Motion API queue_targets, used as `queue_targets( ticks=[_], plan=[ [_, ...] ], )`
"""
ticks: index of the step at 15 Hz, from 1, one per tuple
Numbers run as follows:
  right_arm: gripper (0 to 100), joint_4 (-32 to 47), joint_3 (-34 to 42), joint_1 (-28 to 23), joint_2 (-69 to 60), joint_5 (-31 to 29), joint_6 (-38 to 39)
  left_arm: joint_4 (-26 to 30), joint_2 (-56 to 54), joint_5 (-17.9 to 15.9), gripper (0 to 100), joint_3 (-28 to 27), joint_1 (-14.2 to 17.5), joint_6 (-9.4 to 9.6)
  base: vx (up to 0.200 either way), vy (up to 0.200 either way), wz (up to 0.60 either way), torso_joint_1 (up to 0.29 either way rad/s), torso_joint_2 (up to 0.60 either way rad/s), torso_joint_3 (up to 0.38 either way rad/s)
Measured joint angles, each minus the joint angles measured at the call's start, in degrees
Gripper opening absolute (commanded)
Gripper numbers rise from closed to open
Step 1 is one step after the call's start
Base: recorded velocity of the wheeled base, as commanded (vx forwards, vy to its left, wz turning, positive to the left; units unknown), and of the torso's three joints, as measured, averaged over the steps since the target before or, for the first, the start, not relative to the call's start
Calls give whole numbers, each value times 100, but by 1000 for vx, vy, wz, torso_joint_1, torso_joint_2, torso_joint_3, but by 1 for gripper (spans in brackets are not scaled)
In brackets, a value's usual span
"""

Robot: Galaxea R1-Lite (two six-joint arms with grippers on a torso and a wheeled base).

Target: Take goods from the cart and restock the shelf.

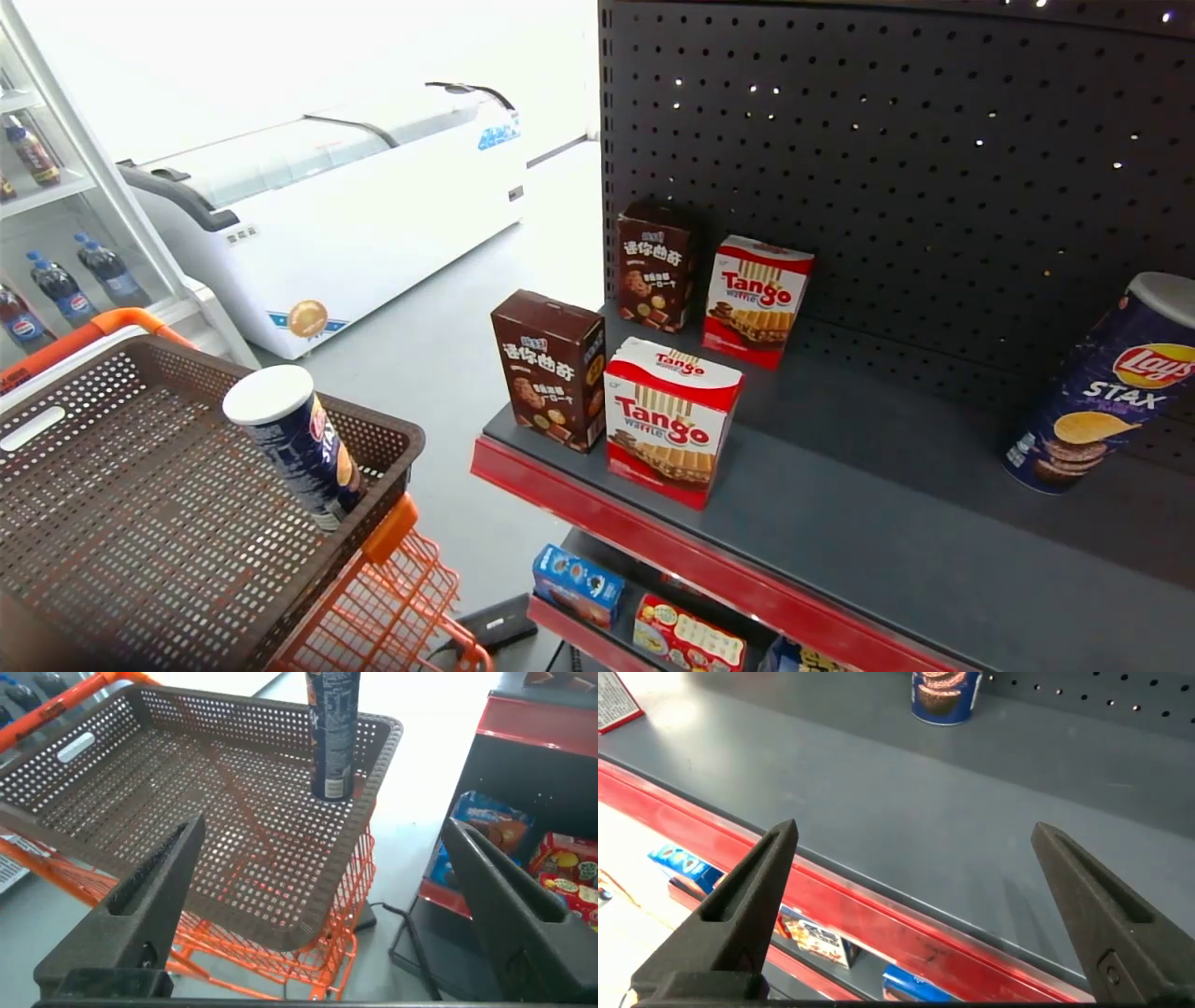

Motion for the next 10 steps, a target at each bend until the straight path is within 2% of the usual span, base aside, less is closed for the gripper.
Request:
queue_targets(
  ticks=[4, 5, 7, 10],
  plan=[
    [100, 0, 0, -2, 0, 0, 0, -374, 1921, 184, 100, -774, -285, -196, 0, 0, 0, 0, 0, 0],
    [100, 0, 0, -7, 0, 0, 0, -445, 2399, 180, 100, -968, -239, -235, 0, 0, 0, 0, 0, 0],
    [100, 0, 0, -5, 0, 0, 0, -492, 3248, -66, 100, -1403, 155, -277, 0, 0, 0, 0, 0, 0],
    [100, 2, 0, 0, 0, 0, 0, -772, 4411, -457, 100, -1668, 673, -266, 0, 0, 0, 0, 0, 0]
  ],
)
